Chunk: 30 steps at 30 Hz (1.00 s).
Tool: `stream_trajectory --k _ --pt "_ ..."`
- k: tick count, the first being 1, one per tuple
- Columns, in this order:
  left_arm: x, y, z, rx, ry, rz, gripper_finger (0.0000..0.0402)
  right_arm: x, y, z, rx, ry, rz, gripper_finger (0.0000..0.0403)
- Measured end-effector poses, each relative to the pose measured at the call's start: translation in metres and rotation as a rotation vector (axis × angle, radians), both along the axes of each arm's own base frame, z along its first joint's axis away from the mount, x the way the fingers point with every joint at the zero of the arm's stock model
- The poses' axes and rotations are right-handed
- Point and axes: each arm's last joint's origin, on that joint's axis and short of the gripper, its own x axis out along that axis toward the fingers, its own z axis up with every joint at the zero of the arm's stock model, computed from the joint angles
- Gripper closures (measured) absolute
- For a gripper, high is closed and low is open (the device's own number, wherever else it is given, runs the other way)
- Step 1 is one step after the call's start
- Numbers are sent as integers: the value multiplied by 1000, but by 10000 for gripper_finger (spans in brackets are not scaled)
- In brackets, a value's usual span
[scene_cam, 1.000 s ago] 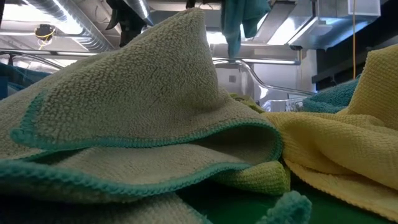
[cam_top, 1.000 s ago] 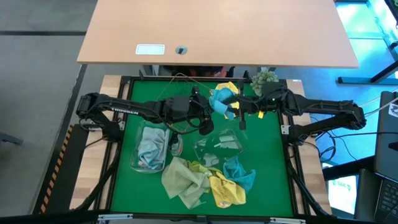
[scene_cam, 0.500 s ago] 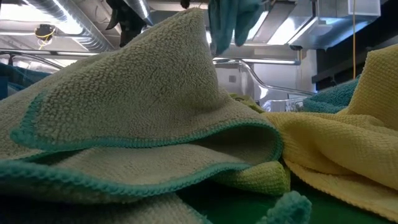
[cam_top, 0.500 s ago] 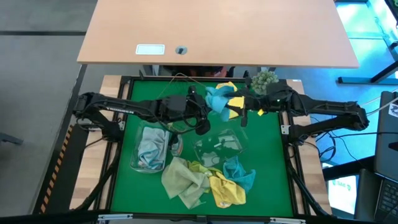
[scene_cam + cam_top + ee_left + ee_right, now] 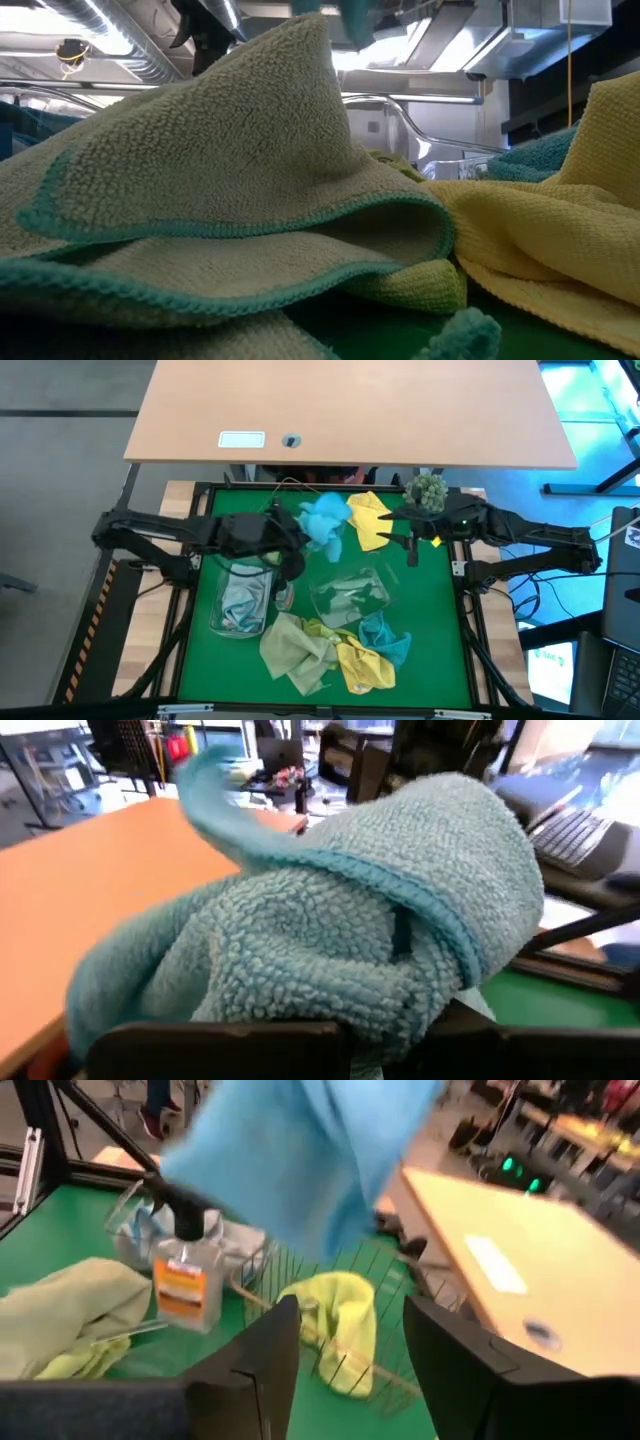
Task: Sort microfiber towel by color & place in baskets
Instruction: Put the right dark blue microfiber towel into the left transparent bin
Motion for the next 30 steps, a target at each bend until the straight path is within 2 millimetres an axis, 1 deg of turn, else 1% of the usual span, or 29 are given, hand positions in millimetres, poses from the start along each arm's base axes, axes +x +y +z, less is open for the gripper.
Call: stream_trajectory --k 6,11,18,20,24,30 --pt "-48 -8 16 -126 19 -12 385 0 0 -11 26 109 -4 223" --pt "-86 -9 26 -229 7 -23 385 3 0 -16 33 146 2 223" --pt "-130 -9 26 -441 68 -69 385 8 0 -19 38 161 11 223" --pt "-140 -10 23 -504 114 -77 385 9 0 -20 39 167 11 223" --pt "-154 -11 17 -614 198 -88 380 10 0 -21 39 172 12 223" --pt "-164 -15 6 -748 350 -77 383 11 0 -21 39 172 11 223"
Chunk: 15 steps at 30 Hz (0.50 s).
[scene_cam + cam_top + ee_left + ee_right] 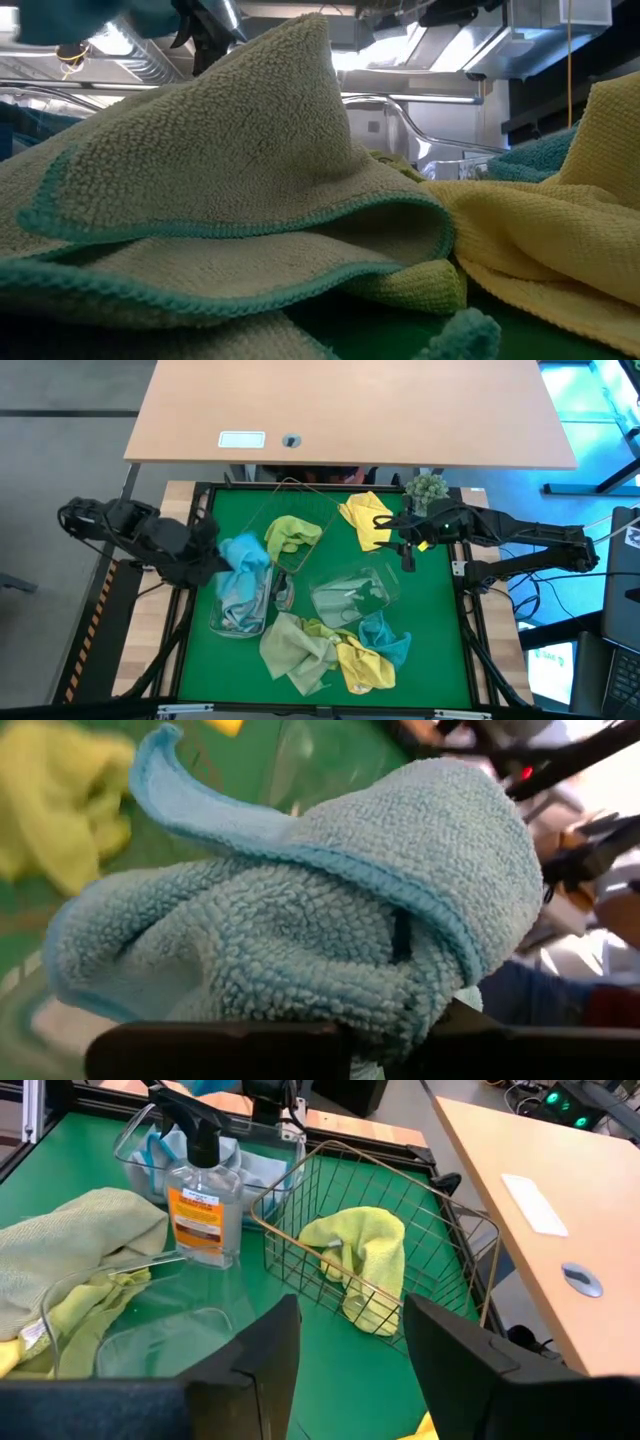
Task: Sort microfiber towel by color & place in baskets
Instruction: Put the right dark blue microfiber towel into the left transparent bin
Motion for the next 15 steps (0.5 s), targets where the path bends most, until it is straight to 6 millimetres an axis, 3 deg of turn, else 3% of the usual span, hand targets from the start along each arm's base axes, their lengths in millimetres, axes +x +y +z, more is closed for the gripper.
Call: stream_trajectory --k 8,15 --pt "2 -5 -16 -49 205 85 384 0 0 0 0 -1 0 223" --pt "34 -17 -34 2 320 149 384 0 0 0 0 -1 0 223"
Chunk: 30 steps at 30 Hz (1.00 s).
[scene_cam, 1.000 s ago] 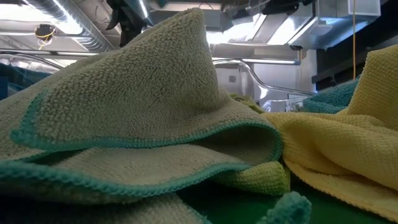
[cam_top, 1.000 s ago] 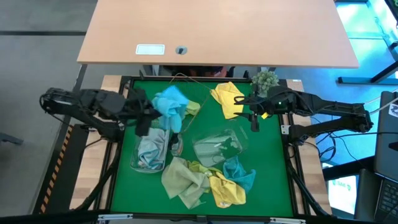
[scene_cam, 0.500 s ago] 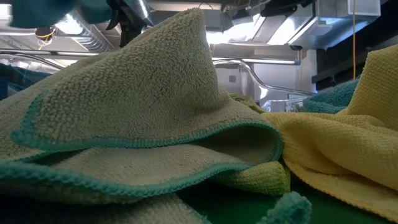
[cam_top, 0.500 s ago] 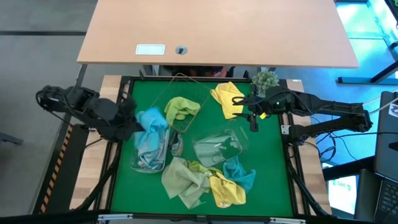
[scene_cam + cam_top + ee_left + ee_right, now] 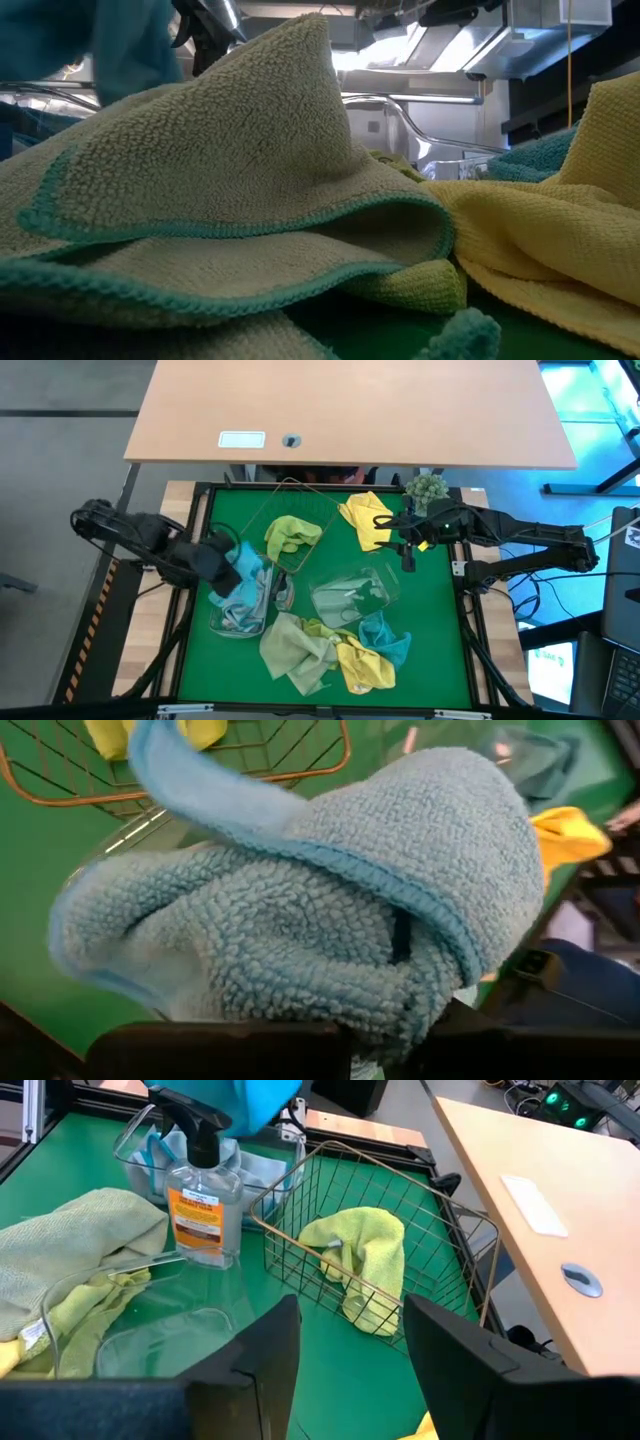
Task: Sort microfiber towel by color & place in baskets
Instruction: Put the right dark blue microfiber towel into the left transparent bin
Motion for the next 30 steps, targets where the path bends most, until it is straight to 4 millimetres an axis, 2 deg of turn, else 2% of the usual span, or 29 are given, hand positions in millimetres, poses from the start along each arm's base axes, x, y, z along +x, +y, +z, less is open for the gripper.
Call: stream_trajectory --k 8,14,21,30 --pt "43 -17 -32 34 164 39 385 0 0 0 0 0 0 223" --pt "64 -25 -54 78 277 42 385 0 0 0 0 0 0 223" --pt "68 -30 -72 147 434 25 385 0 0 0 0 0 0 223" --pt "61 -40 -74 216 426 5 385 0 0 0 0 1 0 223"
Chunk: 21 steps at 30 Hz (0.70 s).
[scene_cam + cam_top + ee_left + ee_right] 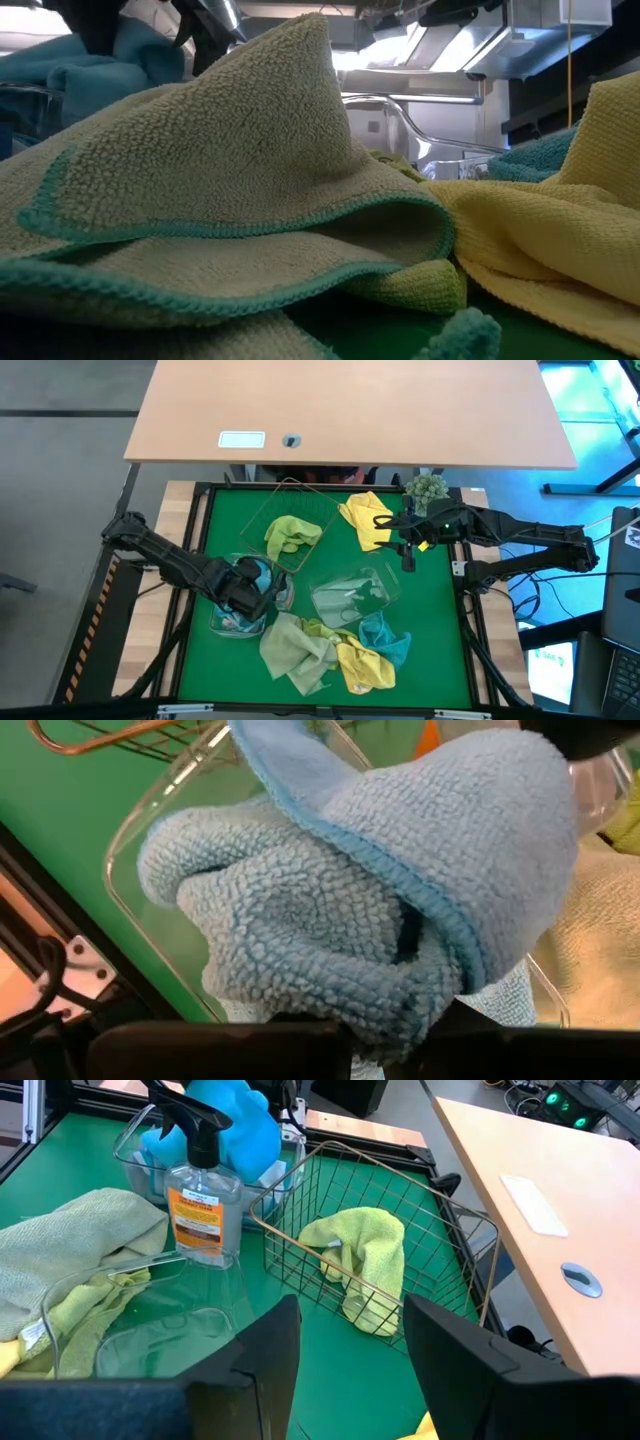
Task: Sort microfiber towel by color & place in baskets
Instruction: Put the right dark blue microfiber towel into the left transparent bin
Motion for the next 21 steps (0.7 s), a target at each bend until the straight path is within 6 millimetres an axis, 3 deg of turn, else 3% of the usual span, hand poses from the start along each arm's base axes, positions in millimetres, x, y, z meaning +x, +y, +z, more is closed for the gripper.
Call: stream_trajectory --k 6,21 --pt "-11 0 -25 21 42 9 385 0 0 0 0 0 0 223" --pt "-16 0 -103 -89 7 7 385 0 0 0 0 0 0 223"
